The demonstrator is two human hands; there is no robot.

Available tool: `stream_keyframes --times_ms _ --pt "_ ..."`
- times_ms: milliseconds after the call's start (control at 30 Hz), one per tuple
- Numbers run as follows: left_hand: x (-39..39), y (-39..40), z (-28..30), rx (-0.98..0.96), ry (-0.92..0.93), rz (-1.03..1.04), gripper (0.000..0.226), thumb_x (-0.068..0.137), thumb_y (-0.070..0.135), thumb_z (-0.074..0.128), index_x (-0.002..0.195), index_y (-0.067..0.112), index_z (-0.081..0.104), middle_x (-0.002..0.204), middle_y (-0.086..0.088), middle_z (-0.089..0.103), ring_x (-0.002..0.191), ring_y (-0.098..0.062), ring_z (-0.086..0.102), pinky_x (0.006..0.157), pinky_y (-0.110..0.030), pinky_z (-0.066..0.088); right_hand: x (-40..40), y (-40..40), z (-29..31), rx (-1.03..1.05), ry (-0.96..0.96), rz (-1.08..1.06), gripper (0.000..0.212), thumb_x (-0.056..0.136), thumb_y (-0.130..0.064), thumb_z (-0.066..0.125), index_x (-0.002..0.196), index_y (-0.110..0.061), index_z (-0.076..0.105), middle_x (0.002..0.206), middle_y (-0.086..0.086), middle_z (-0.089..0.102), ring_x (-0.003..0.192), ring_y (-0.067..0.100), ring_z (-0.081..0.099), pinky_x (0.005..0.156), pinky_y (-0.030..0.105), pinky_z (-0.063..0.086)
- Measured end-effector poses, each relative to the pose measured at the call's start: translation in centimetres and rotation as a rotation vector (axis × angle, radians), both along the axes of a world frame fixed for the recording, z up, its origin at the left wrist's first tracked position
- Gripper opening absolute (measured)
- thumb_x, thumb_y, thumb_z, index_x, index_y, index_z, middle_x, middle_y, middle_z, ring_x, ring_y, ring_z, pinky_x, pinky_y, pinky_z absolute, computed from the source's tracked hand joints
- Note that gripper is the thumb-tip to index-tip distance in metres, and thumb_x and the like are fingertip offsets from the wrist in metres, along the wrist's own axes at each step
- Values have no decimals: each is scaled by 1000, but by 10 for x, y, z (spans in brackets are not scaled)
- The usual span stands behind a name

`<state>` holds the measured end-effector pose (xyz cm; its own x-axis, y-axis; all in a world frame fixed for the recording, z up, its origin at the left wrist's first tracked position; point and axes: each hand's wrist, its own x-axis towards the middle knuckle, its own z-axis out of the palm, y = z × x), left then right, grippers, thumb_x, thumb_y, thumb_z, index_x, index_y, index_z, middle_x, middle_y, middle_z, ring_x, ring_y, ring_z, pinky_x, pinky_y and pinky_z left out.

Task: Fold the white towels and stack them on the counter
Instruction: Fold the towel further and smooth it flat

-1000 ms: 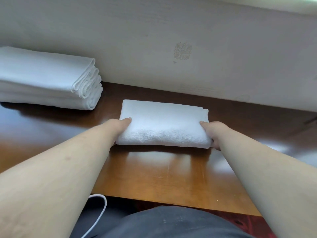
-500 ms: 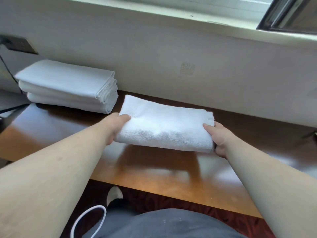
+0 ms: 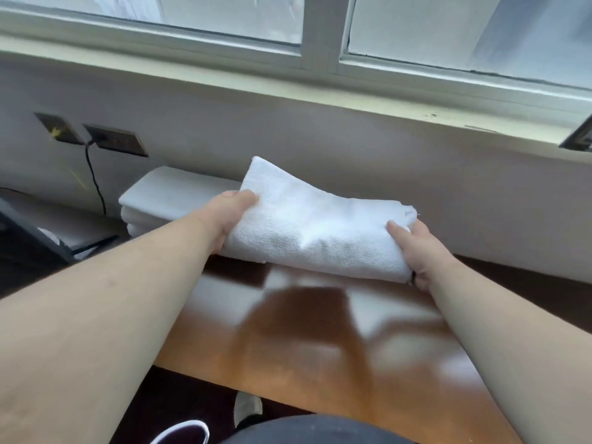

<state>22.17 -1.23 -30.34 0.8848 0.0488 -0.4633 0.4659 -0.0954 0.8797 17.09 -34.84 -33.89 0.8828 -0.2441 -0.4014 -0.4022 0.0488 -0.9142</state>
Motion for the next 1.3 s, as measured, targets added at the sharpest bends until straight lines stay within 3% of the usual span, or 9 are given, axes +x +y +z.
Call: stream_keyframes --times_ms 100,233,467,567,767,933,1067,1200,1300 --pt "21 30 22 15 29 -27 60 68 64 64 108 19 70 93 -1 77 85 -26 74 83 -42 57 9 27 10 2 -76 -36 39 98 -31 61 134 -33 46 115 -6 70 86 11 74 57 29 57" --pt "33 58 43 91 14 22 41 75 51 59 103 22 65 89 -1 76 71 -23 74 57 -34 56 11 53 33 -11 -135 -21 42 99 -26 60 138 -33 46 119 -6 68 96 14 72 73 34 60" --pt "17 101 71 99 -178 85 30 97 24 54 123 36 41 109 5 60 87 -15 67 49 -26 53 7 95 76 25 -151 36 39 101 -26 57 137 -39 47 122 -7 69 103 21 71 83 45 59" --pt "10 124 74 81 -190 102 33 99 20 51 125 39 41 106 6 60 85 -14 65 41 -22 51 4 116 88 33 -157 49 37 100 -26 57 133 -41 49 120 -9 69 102 20 71 80 44 60" --pt "27 176 82 120 -215 77 44 97 23 51 134 45 41 115 8 59 98 -18 66 71 -39 56 18 164 96 36 -180 27 35 98 -27 59 129 -43 51 110 -12 72 83 10 74 57 29 57" --pt "64 216 87 83 -219 63 41 97 20 53 129 43 43 113 7 61 93 -18 68 59 -34 57 49 208 94 30 -160 7 33 96 -31 60 124 -46 54 110 -13 72 81 12 75 59 35 58" --pt "101 244 83 78 -221 47 41 97 20 52 131 40 42 116 5 61 95 -20 67 63 -38 55 72 241 90 16 -100 -15 32 96 -30 56 120 -51 52 108 -14 71 86 15 74 62 39 60" --pt "131 263 67 96 -137 -18 46 97 22 50 139 39 40 115 2 62 96 -25 68 68 -45 58 91 262 76 75 -38 -83 41 91 -18 45 107 -54 56 91 -15 73 62 8 71 48 29 54" --pt "148 269 49 113 -75 -45 45 96 24 51 137 37 41 115 1 63 95 -26 69 66 -42 58 98 269 57 70 26 -119 47 84 -14 40 101 -53 59 91 -12 71 59 9 68 52 28 54"
